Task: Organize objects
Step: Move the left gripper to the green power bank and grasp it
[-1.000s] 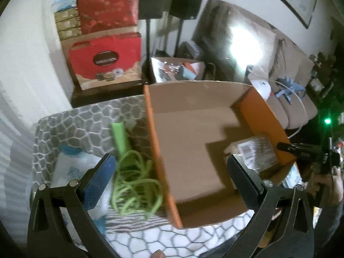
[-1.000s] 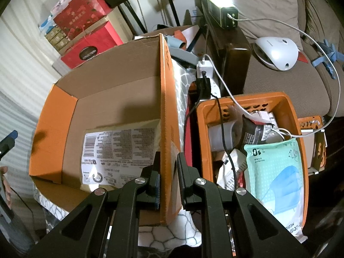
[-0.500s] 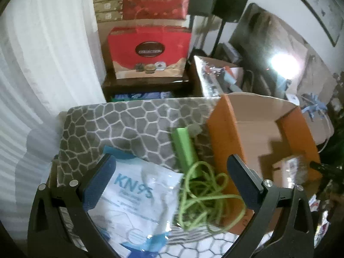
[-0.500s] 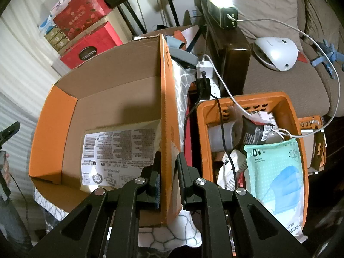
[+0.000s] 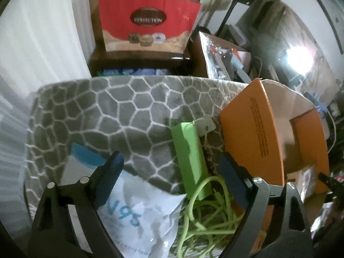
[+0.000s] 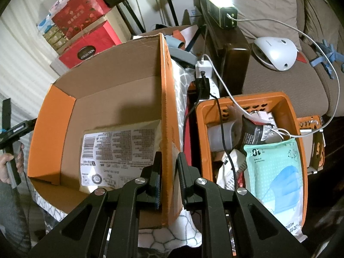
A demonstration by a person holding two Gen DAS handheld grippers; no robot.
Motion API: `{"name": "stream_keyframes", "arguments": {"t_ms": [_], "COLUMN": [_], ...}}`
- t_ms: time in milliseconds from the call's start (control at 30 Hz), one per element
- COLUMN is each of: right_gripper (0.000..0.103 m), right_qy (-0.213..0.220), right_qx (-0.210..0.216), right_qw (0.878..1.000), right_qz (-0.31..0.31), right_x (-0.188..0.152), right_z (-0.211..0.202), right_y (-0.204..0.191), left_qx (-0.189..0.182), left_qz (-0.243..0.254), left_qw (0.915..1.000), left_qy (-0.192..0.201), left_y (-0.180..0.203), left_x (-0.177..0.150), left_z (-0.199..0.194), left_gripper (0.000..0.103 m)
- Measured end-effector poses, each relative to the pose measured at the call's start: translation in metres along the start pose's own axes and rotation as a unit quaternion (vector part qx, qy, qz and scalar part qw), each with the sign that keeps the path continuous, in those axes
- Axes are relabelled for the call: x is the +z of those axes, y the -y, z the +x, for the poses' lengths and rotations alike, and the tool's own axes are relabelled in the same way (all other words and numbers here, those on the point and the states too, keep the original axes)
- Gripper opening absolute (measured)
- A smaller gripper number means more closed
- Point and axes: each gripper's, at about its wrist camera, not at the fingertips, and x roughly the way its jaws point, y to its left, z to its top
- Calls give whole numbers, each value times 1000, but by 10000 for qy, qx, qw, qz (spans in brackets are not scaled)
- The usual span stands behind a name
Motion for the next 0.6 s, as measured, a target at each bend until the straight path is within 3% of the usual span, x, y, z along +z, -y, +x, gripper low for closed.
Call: {"name": "stream_keyframes", "arguments": {"t_ms": [200, 400, 567, 600], "right_gripper": [15, 15, 15, 15], "right_qy": [-3, -10, -26, -28], "right_qx": [-35, -45, -78, -84], "right_qw": [10000, 10000, 10000, 10000], "right_qz": [-16, -19, -25, -24], "right_x": [-1, -1, -2, -2], "right_z": [1, 2, 3, 4], "right_y": [-2, -3, -4, -4], "left_qx": [-265, -347, -242, -206], "left_qz": [-131, -96, 86, 123], "left_qw": [9993, 9982, 9986, 9986], "left_qy": [-228, -471, -463, -462], "left_y": [2, 5, 16, 18], "left_x": [4, 2, 0, 0], "left_z": [20, 36, 40, 41], "left_gripper": [79, 55, 51, 44]}}
